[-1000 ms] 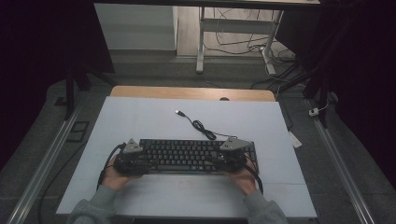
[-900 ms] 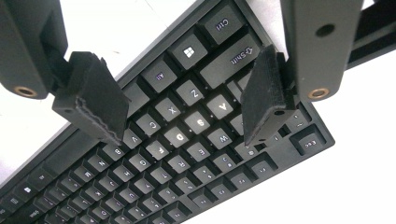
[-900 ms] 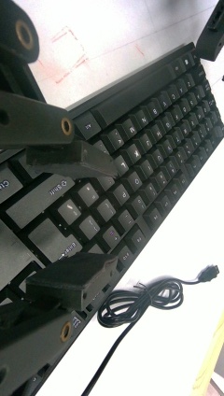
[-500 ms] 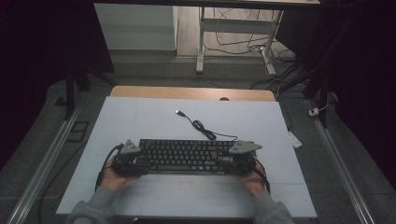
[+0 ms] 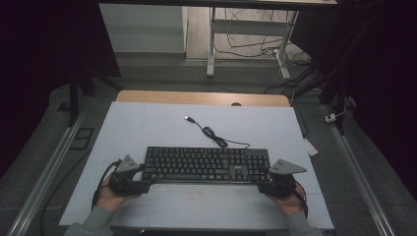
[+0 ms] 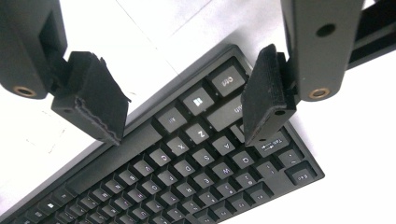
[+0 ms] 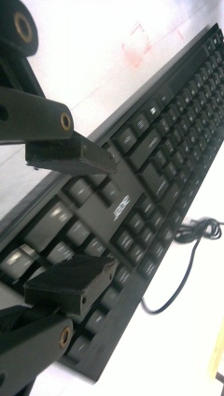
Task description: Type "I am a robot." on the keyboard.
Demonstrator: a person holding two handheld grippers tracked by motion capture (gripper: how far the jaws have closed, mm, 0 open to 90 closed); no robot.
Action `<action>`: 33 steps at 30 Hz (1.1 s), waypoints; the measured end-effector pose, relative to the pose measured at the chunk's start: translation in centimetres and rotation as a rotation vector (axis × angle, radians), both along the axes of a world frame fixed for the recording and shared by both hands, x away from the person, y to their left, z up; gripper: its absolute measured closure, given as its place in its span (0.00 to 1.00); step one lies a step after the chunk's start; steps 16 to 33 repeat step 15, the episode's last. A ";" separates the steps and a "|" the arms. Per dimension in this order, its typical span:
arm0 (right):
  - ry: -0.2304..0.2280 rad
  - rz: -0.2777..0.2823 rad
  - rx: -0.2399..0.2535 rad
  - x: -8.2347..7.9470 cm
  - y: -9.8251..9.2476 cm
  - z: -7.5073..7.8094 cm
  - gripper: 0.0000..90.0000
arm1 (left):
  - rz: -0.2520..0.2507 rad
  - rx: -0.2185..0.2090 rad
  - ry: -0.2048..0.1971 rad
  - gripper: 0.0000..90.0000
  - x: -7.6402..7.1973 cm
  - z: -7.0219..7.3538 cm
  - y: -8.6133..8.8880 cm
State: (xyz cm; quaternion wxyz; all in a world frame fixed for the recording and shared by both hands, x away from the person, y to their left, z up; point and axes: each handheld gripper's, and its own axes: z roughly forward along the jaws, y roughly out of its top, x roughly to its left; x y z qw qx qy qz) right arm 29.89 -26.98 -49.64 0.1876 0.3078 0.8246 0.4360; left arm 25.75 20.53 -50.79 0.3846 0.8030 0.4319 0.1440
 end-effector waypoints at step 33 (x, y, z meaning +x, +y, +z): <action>-0.007 -0.003 -0.010 -0.2 -0.8 -0.2 0.52 | 0.006 -0.007 0.005 0.35 0.1 -0.1 0.3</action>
